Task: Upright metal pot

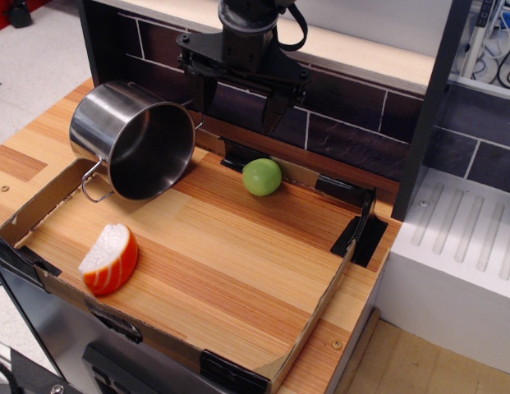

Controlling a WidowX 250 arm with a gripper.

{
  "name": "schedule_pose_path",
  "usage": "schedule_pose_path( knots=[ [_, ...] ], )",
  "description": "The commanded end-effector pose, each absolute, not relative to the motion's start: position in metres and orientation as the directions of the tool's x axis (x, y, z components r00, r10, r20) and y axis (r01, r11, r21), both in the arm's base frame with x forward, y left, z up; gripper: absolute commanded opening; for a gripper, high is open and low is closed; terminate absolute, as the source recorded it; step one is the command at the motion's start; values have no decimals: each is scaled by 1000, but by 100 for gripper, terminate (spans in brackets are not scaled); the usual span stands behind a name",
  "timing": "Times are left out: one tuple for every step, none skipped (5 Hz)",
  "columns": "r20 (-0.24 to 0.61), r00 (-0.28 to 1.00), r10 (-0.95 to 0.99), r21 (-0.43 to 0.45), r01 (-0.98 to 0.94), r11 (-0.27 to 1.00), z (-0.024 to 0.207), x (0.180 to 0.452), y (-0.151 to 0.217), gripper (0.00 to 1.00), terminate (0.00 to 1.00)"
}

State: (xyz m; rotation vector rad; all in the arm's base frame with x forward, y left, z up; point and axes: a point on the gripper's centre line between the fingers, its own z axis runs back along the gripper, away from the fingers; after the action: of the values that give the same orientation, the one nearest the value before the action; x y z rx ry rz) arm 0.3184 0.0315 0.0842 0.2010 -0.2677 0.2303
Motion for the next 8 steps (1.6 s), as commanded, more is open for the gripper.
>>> schedule_pose_path(
  knots=[
    [283,939,197,165,-251,954,84,318,32,100,0],
    [316,934,167,145,-222,964,101,311,24,100,0],
    [345,932,110,137,-166,976,119,294,23,100,0],
    [364,929,67,156,-132,979,127,273,33,100,0],
    [386,922,26,226,-122,966,121,247,53,100,0],
    [416,909,28,261,-148,954,112,231,76,100,0],
    [463,885,47,275,-194,942,103,230,88,100,0],
    [551,829,97,259,-280,924,92,236,94,100,0]
  ],
)
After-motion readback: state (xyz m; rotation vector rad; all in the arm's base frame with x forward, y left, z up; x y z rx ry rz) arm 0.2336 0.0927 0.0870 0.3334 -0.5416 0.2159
